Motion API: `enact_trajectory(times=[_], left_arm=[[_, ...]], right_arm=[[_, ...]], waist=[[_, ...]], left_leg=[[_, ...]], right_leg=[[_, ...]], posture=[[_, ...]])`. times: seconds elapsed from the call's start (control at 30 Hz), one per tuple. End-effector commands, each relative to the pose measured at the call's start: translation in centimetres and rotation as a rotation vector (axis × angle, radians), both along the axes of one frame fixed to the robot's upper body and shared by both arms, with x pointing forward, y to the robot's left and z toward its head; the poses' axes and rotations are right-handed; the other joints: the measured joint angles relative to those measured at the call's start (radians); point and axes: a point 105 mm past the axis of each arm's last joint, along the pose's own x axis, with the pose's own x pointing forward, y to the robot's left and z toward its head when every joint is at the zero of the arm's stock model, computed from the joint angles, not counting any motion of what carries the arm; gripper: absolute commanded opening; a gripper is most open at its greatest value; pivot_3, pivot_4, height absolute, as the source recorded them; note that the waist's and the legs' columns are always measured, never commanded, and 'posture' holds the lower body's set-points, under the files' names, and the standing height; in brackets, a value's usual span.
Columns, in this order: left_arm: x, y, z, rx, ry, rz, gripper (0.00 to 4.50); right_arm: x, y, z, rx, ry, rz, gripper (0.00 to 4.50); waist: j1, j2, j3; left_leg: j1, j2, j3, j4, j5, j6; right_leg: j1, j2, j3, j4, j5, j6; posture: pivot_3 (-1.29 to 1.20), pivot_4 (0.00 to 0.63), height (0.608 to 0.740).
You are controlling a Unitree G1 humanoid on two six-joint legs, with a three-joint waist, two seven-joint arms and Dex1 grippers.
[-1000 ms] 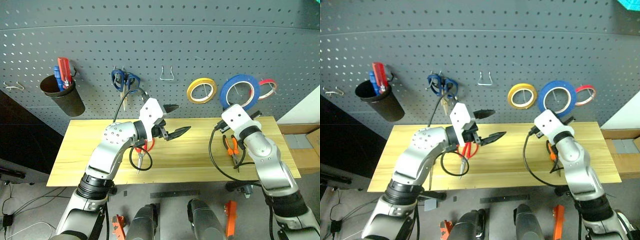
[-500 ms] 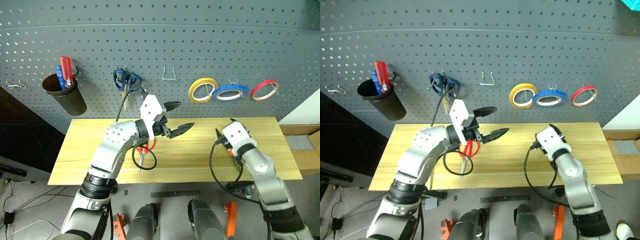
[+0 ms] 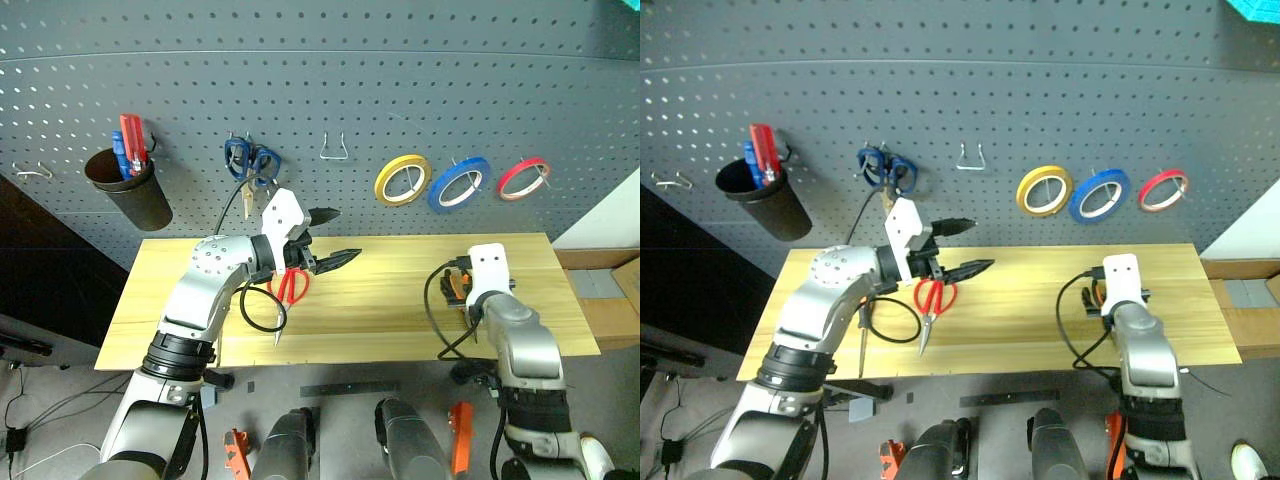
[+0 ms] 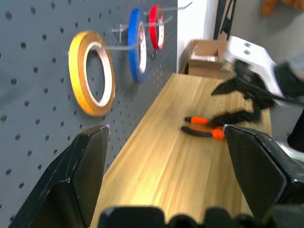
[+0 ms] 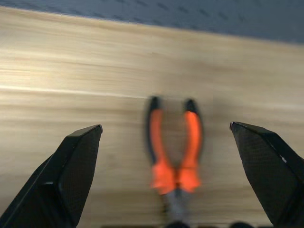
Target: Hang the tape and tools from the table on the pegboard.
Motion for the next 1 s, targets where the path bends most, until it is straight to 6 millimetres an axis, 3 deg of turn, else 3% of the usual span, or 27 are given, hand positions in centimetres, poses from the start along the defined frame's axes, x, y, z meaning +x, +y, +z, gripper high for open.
enact_trajectory(times=[0.03, 0.77, 0.87, 1.0], left_arm=[[-0.5, -0.3, 0.7, 0.014, -0.052, -0.020, 4.14], [-0.5, 0.0, 1.0, -0.019, -0.078, 0.013, 4.14], [-0.5, 0.4, 0.8, -0.017, -0.080, 0.025, 4.14], [-0.8, 1.4, 0.0, 0.004, -0.084, 0.040, 4.14]], right_arm=[[0.2, -1.6, -1.6, 0.027, 0.074, -0.053, 4.48], [2.3, -2.4, -5.4, 0.128, 0.249, -0.055, 4.48], [2.5, -2.3, -5.5, 0.126, 0.250, -0.050, 3.95], [2.9, -1.8, -5.2, 0.124, 0.232, -0.035, 2.61]], waist=[[0.000, 0.000, 0.000], [-0.002, 0.000, 0.000], [-0.002, 0.000, 0.000], [-0.003, 0.000, 0.000]], left_leg=[[0.000, 0.000, 0.000, -0.001, 0.000, 0.000], [-0.002, 0.000, 0.002, 0.002, 0.000, 0.001], [-0.002, 0.000, 0.003, 0.002, 0.000, 0.001], [-0.002, 0.000, 0.003, 0.002, 0.000, 0.001]], right_leg=[[0.000, 0.000, 0.000, -0.001, 0.000, 0.000], [-0.002, 0.000, 0.002, 0.002, 0.001, 0.001], [-0.002, 0.000, 0.002, 0.003, 0.001, 0.001], [-0.002, 0.000, 0.002, 0.004, 0.001, 0.001]], posture=[[-0.16, 0.240, 0.740], [-0.14, 0.237, 0.740], [-0.14, 0.238, 0.740], [-0.14, 0.237, 0.740]])
